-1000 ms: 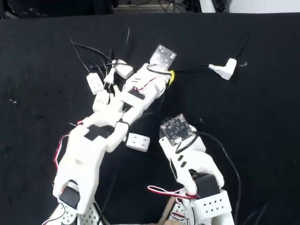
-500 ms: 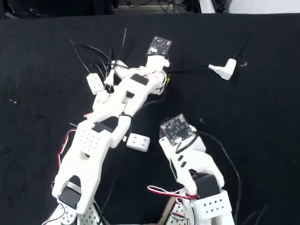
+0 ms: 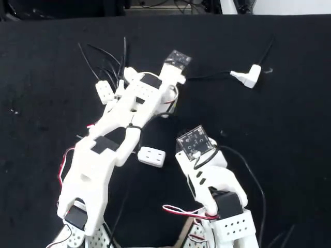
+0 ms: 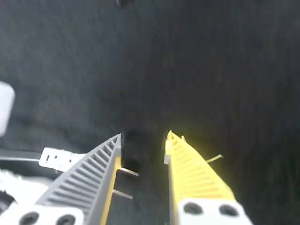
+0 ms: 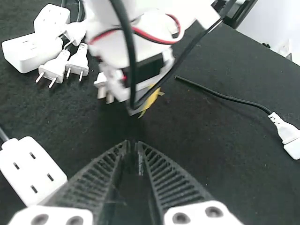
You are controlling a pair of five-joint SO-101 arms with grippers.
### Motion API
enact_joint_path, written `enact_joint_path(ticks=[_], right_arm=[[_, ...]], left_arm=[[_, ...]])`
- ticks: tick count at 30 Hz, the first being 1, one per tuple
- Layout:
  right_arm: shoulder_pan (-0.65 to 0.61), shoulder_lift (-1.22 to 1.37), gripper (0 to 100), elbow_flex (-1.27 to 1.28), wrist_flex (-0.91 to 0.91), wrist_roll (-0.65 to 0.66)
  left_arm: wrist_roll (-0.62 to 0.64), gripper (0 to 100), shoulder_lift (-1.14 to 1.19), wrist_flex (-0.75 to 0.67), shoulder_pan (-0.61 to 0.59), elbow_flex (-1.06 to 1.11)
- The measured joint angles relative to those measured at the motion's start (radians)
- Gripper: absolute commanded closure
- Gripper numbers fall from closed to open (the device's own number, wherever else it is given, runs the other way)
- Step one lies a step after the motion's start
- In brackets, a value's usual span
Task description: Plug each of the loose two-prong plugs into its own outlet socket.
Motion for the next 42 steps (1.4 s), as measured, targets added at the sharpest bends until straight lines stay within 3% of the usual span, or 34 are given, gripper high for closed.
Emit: enact_joint_path(ticks=[7, 10, 20, 23, 26, 30, 37, 42], right_arm=[[0.000, 0.000, 98.6, 0.000, 0.000, 0.000], [0.000, 0.000, 98.6, 0.000, 0.000, 0.000], [0.000, 0.000, 98.6, 0.000, 0.000, 0.000], [0.000, 0.000, 98.6, 0.000, 0.000, 0.000], [0.000, 0.000, 98.6, 0.000, 0.000, 0.000], [0.000, 0.000, 98.6, 0.000, 0.000, 0.000], [0.000, 0.000, 98.6, 0.000, 0.000, 0.000], [0.000, 0.000, 98.6, 0.000, 0.000, 0.000]], left_arm=[[-0.026, 85, -0.155, 0.015, -0.077, 0.186], [-0.061, 85, -0.252, -0.055, -0.100, 0.292], [-0.256, 85, -0.537, -0.643, -0.192, 0.845], [-0.239, 85, -0.595, -0.809, -0.229, 0.950], [-0.123, 84, -0.611, -0.901, -0.307, 0.964], [0.031, 84, -0.611, -0.867, -0.400, 0.921], [0.038, 84, -0.448, -0.729, -0.499, 0.664], [0.040, 84, -0.322, -0.580, -0.477, 0.417]])
